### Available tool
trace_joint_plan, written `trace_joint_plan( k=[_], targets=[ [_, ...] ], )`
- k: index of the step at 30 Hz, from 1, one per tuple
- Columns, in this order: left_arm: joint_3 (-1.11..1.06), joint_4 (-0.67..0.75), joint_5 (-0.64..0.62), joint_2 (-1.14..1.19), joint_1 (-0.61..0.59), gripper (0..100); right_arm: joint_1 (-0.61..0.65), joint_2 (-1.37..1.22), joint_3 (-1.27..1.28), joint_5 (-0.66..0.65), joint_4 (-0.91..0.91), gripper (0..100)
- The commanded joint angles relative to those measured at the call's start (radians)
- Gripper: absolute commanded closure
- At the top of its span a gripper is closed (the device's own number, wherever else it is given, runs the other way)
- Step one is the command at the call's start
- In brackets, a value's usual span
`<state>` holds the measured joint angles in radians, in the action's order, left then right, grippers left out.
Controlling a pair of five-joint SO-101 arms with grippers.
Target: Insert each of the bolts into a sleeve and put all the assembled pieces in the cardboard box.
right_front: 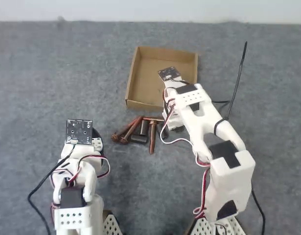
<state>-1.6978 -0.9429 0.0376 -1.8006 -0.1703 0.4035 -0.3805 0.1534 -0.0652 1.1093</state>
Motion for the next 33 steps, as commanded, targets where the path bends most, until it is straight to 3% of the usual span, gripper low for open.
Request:
trace_joint_plan(
  k=[1, 10, 21, 26, 33],
  targets=[
    [0.012, 0.026, 0.006, 0.012, -0.005, 99, -0.022, 0.01, -0.035, 0.015, 0.048, 99.7],
    [0.012, 0.026, 0.006, 0.012, -0.005, 99, -0.17, 0.223, 0.189, 0.009, 0.036, 99.2],
    [0.012, 0.026, 0.006, 0.012, -0.005, 99, -0.186, 0.633, 0.623, 0.005, -0.035, 99.2],
    [0.012, 0.026, 0.005, 0.009, -0.005, 99, -0.186, 0.662, 0.69, -0.064, -0.107, 99.2],
    [0.016, 0.006, 0.002, 0.006, 0.003, 99, -0.236, 0.578, 0.667, -0.064, -0.147, 99.2]
  ],
)
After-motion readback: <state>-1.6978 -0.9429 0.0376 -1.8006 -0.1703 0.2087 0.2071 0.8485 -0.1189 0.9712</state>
